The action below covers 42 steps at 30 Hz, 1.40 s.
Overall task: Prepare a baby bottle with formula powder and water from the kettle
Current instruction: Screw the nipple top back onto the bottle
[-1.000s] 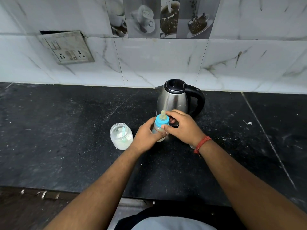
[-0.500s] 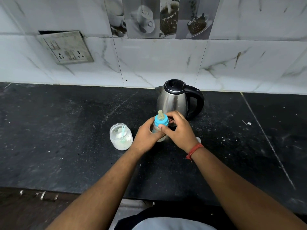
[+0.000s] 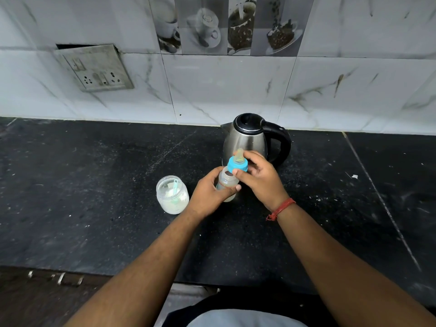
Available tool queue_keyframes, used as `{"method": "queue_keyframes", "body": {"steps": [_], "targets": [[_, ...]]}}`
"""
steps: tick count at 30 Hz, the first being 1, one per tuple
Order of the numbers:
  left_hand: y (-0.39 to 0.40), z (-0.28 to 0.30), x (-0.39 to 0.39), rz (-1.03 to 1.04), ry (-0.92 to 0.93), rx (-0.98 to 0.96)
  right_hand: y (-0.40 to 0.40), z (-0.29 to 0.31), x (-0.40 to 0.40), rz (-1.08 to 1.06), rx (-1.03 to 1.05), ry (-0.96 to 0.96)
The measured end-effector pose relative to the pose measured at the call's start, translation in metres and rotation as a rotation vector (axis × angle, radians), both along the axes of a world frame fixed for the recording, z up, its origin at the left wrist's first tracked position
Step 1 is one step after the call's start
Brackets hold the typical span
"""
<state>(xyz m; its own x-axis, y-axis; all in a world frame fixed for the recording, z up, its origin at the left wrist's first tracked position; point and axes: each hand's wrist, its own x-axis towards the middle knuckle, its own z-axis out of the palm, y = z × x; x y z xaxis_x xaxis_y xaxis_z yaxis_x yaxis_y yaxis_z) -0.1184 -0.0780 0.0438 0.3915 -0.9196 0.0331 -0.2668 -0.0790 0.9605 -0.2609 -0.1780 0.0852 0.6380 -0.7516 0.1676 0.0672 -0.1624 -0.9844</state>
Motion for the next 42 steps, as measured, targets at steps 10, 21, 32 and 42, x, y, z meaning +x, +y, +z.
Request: {"method": "queue_keyframes", "body": {"steps": [10, 21, 32, 42], "targets": [[-0.004, 0.004, 0.0, 0.001, -0.006, 0.0, -0.007, 0.0, 0.0, 0.073, -0.044, 0.135], [-0.008, 0.002, 0.005, 0.016, -0.026, -0.004, -0.01, -0.006, 0.003, 0.08, -0.067, 0.164], [-0.012, -0.002, 0.004, 0.028, -0.018, -0.028, -0.001, 0.008, 0.008, -0.073, -0.471, 0.337], [-0.008, -0.002, 0.011, 0.019, -0.012, -0.014, -0.015, 0.012, -0.009, 0.075, -0.278, 0.28]]}}
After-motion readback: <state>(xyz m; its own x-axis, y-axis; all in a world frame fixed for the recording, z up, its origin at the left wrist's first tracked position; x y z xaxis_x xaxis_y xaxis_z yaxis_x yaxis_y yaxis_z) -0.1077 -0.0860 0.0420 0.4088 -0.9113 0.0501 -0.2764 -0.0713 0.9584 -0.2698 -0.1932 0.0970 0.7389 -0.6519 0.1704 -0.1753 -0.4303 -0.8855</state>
